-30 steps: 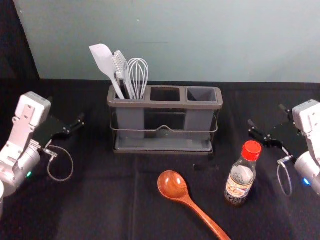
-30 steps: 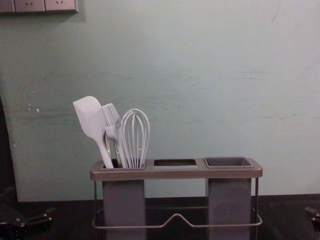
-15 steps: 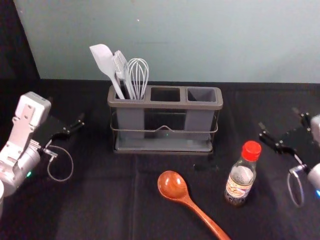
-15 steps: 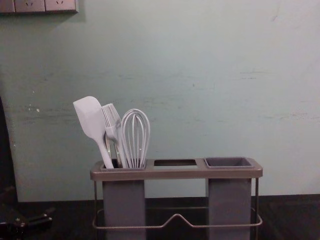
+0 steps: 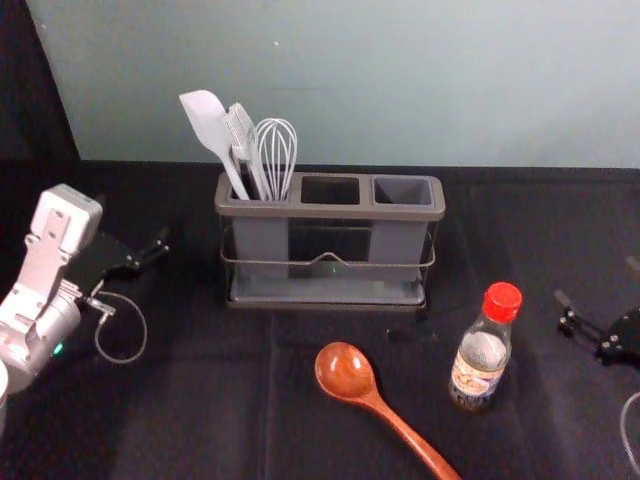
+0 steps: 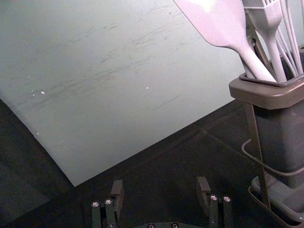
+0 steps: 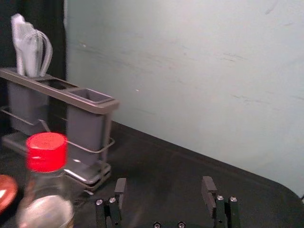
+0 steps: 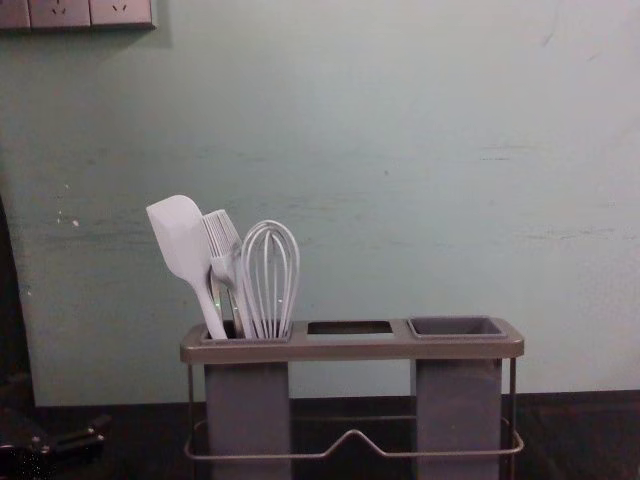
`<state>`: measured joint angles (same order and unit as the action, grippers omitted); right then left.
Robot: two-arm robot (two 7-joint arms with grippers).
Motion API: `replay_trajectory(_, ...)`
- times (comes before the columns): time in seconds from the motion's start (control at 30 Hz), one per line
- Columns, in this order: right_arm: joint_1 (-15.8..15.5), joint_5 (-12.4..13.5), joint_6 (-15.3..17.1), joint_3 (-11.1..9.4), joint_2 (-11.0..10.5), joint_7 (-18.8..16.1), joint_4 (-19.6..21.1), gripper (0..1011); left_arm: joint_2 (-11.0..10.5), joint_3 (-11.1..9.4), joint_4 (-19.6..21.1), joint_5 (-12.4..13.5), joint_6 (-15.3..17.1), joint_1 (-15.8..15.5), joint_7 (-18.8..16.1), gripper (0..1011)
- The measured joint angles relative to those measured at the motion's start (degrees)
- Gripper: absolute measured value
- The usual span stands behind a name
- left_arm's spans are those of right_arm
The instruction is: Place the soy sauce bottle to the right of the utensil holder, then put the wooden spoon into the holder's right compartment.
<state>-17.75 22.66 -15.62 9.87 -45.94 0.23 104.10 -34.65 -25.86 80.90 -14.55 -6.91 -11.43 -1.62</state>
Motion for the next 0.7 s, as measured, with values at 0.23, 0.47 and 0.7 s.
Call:
replay_trajectory(0.23,-6.3,5.68,-2.27,-3.98,-3.03,-5.34,3.13,1004,0.0,0.0,0.0,0.0,0.0,0.0,0.0,1005)
replay_trajectory(0.47,-9.21,11.91,-3.57,-5.6,-4.54,-12.28,4.35,1004,0.0,0.0,0.0,0.0,0.0,0.0,0.0,1005)
replay_trajectory(0.7,-8.26,12.89,-3.1,-4.53,-4.11,-15.8,4.57,1004,0.0,0.0,0.0,0.0,0.0,0.0,0.0,1005)
